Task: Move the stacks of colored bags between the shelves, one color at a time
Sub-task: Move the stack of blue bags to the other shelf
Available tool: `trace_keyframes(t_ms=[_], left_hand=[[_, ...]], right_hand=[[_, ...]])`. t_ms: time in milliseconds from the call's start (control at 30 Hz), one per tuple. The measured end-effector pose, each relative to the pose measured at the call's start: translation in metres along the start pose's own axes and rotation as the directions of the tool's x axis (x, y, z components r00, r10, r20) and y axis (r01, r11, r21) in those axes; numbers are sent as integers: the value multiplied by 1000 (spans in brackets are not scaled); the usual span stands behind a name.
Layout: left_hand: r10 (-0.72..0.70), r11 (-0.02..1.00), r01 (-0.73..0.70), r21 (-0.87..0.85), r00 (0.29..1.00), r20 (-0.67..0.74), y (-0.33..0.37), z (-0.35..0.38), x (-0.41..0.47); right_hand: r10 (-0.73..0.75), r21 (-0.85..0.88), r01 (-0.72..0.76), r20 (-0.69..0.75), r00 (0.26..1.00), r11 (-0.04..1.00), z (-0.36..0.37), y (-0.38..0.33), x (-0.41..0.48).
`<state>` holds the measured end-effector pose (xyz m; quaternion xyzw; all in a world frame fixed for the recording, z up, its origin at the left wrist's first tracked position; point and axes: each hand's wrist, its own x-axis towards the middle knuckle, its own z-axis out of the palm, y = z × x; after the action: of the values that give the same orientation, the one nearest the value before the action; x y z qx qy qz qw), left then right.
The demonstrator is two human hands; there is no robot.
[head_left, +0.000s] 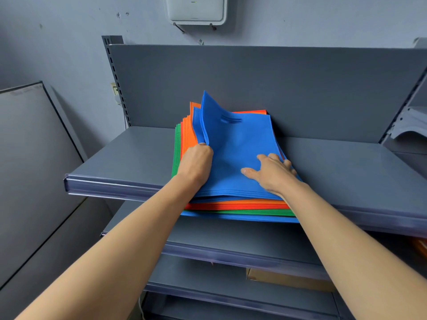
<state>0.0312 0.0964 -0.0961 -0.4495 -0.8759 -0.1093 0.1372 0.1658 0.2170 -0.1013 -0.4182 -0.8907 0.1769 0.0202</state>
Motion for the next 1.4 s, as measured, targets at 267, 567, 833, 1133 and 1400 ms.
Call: trace_keyframes(t_ms=[267, 567, 833, 1133, 1400], left_hand=[[-117, 986, 118, -115, 993, 18, -5, 5, -2], [-148, 973, 148, -176, 989, 14, -11, 12, 2], [-139, 985, 133, -109, 989, -45, -12, 14, 3], [-118, 989, 118, -90, 993, -1, -6, 7, -1], [-165, 978, 161, -130, 986, -20, -4, 7, -4]], right_hand=[[-8, -24, 8, 7, 1000, 1000, -1, -1, -3], [-5, -10, 6, 8, 1000, 1000, -1, -1, -3], [-6, -6, 6, 4, 1000, 1000, 1, 0, -1], [-5, 6, 5, 4, 1000, 1000, 2, 1, 0], [-21, -24, 21, 8, 1000, 999, -2, -1, -3]])
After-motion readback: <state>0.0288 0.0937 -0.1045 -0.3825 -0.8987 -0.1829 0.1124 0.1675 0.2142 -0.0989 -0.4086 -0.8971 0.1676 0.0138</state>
